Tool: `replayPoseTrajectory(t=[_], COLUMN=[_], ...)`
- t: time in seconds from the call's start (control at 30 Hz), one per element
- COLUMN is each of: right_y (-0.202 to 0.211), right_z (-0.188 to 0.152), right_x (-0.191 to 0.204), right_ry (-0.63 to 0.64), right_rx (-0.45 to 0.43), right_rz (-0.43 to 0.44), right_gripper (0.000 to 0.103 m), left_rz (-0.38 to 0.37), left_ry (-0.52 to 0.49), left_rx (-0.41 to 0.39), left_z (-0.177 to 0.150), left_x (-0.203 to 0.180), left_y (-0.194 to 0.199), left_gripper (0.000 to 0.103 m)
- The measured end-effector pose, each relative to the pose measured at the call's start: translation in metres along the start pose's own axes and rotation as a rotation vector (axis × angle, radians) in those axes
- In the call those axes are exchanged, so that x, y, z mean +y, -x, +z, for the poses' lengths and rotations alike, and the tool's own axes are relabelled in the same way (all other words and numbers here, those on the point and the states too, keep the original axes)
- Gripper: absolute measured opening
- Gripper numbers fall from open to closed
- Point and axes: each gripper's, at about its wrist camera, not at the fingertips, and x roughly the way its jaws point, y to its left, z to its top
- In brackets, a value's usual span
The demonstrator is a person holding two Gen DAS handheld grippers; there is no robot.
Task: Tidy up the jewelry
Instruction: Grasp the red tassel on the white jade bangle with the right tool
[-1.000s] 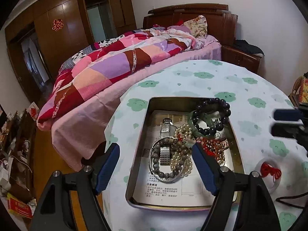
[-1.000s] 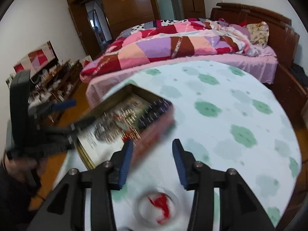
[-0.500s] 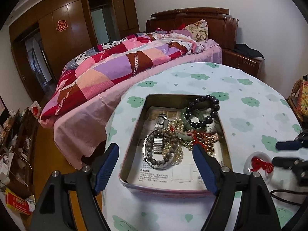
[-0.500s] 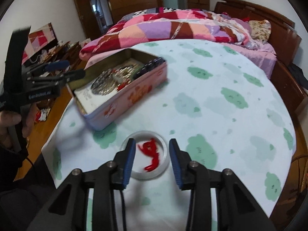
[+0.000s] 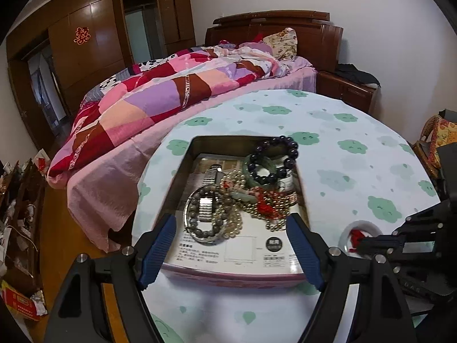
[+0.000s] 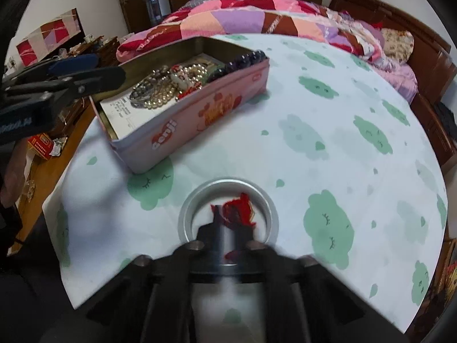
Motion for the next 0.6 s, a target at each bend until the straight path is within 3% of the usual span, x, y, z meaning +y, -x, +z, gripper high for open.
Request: replayPoseTrajectory(t=[0.27,0.4,0.47,0.53,0.6], right_y=[0.029,0.032,0.023,0.016,0.012], right_z=[0.001,0.007,0.006,0.005,0.003], right_x=[-0.002,0.0,0.005,0.008,0.009], right_ry=[-0.011,0.017,0.045,0.063,0.065], right_rx=[-0.094,-0.086,-0.056,-0.038,-0.03], right_rz=[-0.016,-0.008,-0.004,-0.011,-0.022], right_gripper=[0.003,0.004,0.008,0.025,0.027], left_rz=[-0.044,-0.041,-0.03,-0.018,-0.014], left_ry=[-0.006,-0.007,-0.005,-0.003,0.01], left_rx=[-0.008,-0.007,-0.007,-0.005,-0.003], left_z=[0.001,0.001,0.001,0.002,0.002], left_x=[-0.009,-0.011,-0.012,-0.012,-0.01], left_y=[0.005,0.005,0.005,0.004,0.003], left_gripper=[0.079,0.079,0.079,0.08,0.08])
